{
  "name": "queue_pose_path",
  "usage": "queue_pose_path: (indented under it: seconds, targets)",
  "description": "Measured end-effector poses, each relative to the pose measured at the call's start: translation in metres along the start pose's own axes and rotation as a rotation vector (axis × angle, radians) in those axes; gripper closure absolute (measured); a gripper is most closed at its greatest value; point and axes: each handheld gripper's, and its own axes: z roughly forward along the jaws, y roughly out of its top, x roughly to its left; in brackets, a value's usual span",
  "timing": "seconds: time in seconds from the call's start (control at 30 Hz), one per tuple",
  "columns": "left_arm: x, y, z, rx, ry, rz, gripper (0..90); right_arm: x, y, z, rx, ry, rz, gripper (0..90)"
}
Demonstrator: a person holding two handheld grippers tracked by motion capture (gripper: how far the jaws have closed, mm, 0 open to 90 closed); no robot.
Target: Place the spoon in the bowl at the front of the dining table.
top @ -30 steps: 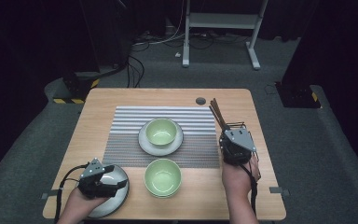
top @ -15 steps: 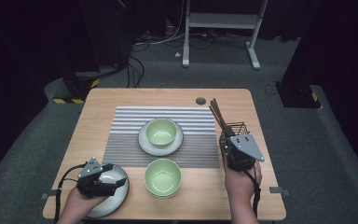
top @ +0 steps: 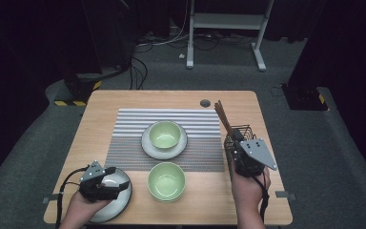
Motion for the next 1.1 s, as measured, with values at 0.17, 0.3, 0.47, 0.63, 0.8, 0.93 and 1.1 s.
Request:
queue_pose_path:
  seconds: [0.17, 0.3, 0.47, 0.63, 0.8, 0.93, 1.1]
  targets:
    - [0.0, 0.0, 0.0, -0.004, 0.001, 0.001, 18.2, 0.002, 0.005, -0.001, -0.018, 0.001, -0.005, 88.6]
    - [0.001, 0.0, -0.001, -0.004, -0.021, -0.007, 17.7, 0.005, 0.009, -0.002, -0.043, 0.0, -0.013, 88.6]
    - [0.0, 0.0, -0.001, -0.009, -0.018, -0.004, 16.9, 0.006, 0.011, -0.004, -0.064, -0.005, -0.014, 88.6]
    - [0.001, 0.0, -0.002, -0.033, -0.007, -0.006, 16.8, 0.008, 0.014, -0.01, -0.094, 0.001, -0.013, 88.7]
    - [0.0, -0.001, 0.0, -0.029, 0.005, -0.004, 17.4, 0.009, 0.019, -0.016, -0.126, 0.009, -0.011, 88.7]
    - [0.001, -0.002, -0.001, -0.034, 0.024, -0.007, 17.3, 0.012, 0.024, -0.02, -0.148, 0.013, -0.014, 88.7]
    - [0.002, -0.002, -0.003, -0.044, 0.037, -0.012, 17.3, 0.015, 0.028, -0.024, -0.171, 0.02, -0.012, 88.7]
